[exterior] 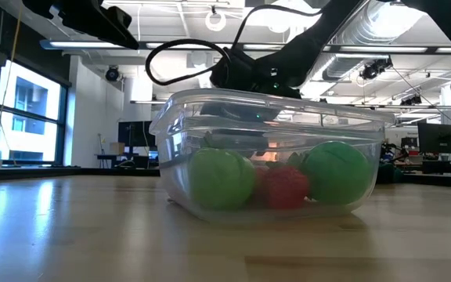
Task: Pick and placing Produce into tupperware
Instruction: Put the red cherry into the transparent container
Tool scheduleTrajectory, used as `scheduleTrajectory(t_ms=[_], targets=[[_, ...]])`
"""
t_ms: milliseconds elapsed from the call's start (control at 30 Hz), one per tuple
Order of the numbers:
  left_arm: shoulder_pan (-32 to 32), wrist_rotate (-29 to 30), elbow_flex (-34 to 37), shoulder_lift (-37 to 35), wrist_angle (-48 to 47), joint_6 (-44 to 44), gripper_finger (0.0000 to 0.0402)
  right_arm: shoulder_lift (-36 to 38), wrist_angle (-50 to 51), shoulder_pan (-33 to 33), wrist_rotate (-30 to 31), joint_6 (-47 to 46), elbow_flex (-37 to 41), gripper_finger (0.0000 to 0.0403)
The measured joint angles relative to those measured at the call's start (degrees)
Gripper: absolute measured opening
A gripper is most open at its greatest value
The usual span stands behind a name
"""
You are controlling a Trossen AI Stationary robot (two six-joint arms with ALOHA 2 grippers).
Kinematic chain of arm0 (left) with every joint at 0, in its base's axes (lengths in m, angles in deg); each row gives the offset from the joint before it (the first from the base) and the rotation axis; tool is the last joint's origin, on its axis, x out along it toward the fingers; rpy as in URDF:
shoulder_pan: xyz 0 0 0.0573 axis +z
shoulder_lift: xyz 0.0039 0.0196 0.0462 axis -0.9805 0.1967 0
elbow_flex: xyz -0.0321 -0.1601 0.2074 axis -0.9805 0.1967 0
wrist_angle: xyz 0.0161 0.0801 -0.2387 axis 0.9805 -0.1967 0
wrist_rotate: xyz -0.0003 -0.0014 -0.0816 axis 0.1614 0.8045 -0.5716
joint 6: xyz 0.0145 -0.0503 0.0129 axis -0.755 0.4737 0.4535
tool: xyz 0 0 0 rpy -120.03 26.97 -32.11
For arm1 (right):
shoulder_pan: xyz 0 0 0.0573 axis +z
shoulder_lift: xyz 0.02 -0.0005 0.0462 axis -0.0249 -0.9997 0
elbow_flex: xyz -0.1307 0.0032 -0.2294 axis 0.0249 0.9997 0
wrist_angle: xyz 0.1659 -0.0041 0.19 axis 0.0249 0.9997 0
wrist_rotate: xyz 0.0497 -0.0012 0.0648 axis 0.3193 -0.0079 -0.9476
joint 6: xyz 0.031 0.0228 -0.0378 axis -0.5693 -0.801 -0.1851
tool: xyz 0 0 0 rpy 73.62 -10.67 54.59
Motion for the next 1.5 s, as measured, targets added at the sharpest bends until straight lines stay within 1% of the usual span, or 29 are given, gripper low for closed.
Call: scheduleTrajectory(t_ms=[267,633,1100,1500], targets=[[0.0,0.0,0.0,0.0,0.0,0.0,0.0179,0.0,0.3,0.0,-0.3,-0.3,0.0,0.0164],[0.0,0.0,0.0,0.0,0.0,0.0,0.0179,0.0,0.4,0.0,-0.4,-0.6,0.0,0.0134],[0.0,0.0,0.0,0.0,0.0,0.0,0.0179,0.0,0.1,0.0,-0.4,-1.8,0.0,0.0107],[0.0,0.0,0.0,0.0,0.0,0.0,0.0179,0.4,-0.8,0.0,-0.4,-1.5,0.0,0.0106]])
